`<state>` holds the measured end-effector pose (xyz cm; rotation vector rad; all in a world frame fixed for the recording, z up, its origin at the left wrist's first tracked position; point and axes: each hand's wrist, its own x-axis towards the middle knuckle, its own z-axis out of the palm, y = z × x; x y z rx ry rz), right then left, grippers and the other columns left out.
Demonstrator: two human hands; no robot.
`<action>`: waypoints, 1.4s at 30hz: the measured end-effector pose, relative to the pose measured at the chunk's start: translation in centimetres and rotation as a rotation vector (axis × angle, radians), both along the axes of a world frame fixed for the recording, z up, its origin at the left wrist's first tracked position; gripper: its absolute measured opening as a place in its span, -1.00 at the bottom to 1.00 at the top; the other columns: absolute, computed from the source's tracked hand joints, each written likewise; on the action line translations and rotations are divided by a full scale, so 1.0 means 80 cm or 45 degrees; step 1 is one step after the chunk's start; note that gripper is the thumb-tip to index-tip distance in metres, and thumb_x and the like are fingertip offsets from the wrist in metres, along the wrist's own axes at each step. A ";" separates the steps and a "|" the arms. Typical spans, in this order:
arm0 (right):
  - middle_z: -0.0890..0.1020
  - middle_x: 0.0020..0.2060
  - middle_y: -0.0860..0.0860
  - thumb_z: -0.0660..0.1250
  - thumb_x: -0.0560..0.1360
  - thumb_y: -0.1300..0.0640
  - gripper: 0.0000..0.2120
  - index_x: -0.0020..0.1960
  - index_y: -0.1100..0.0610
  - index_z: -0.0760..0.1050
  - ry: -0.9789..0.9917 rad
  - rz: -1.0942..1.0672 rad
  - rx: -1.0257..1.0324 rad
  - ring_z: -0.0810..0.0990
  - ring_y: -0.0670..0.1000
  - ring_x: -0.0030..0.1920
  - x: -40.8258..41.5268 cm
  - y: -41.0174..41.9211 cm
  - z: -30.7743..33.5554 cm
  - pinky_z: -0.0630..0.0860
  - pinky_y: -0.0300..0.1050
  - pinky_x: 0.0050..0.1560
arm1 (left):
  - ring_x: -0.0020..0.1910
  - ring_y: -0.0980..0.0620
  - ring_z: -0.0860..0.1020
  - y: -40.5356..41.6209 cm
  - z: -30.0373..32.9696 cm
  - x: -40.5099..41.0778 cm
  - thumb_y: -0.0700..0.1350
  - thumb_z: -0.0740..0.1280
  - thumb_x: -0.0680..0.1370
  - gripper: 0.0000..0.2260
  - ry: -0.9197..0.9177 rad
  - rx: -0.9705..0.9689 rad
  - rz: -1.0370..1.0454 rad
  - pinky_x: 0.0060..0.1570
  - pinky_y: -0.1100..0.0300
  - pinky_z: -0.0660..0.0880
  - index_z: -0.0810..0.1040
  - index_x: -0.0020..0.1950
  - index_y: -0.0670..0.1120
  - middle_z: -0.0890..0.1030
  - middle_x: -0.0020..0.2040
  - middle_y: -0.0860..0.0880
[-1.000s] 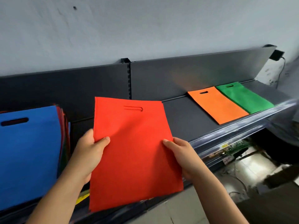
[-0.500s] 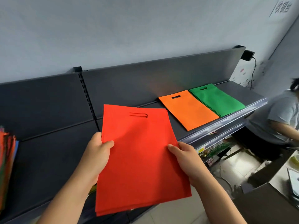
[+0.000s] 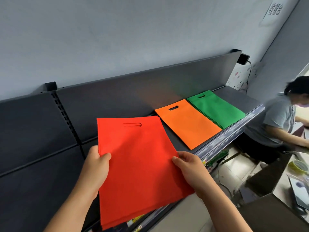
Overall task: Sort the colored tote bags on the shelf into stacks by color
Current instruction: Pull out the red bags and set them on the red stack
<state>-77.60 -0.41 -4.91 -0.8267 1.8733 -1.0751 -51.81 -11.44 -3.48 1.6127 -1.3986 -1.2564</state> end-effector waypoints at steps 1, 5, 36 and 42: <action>0.80 -0.10 -0.03 0.34 0.68 0.03 -0.86 0.11 -0.01 0.69 0.035 -0.003 0.000 0.79 0.07 -0.08 -0.002 -0.008 -0.006 0.69 0.21 0.14 | -0.03 -0.12 0.66 -0.009 -0.006 -0.002 -0.11 0.24 0.67 -0.88 -0.020 0.002 -0.011 0.06 -0.17 0.61 0.53 0.15 0.04 0.68 0.02 -0.08; 0.78 -0.08 -0.08 0.34 0.66 0.04 -0.88 0.08 -0.07 0.67 0.188 0.014 0.006 0.77 -0.02 -0.08 -0.012 -0.044 -0.027 0.69 0.13 0.10 | -0.10 -0.06 0.62 -0.030 -0.024 -0.010 -0.15 0.24 0.65 -0.89 -0.160 0.021 -0.075 -0.15 0.05 0.50 0.48 0.13 0.03 0.64 -0.03 -0.04; 0.68 0.10 0.21 0.25 0.64 -0.05 -0.68 0.18 0.20 0.49 0.837 0.689 0.259 0.66 0.29 0.11 -0.172 -0.183 -0.076 0.56 0.08 0.02 | 0.50 -0.04 0.42 -0.041 -0.079 -0.164 -0.04 0.28 0.66 -0.46 -0.559 0.056 0.124 0.29 0.15 0.37 0.28 0.64 -0.06 0.36 0.59 -0.06; 0.51 0.22 0.17 0.28 0.64 -0.06 -0.58 0.33 0.22 0.36 0.808 0.766 0.187 0.61 0.30 0.18 -0.174 -0.178 -0.068 0.52 0.10 0.09 | 0.48 -0.03 0.43 -0.031 -0.084 -0.180 -0.05 0.27 0.66 -0.49 -0.552 0.022 0.225 0.27 0.11 0.41 0.31 0.62 0.00 0.37 0.57 -0.06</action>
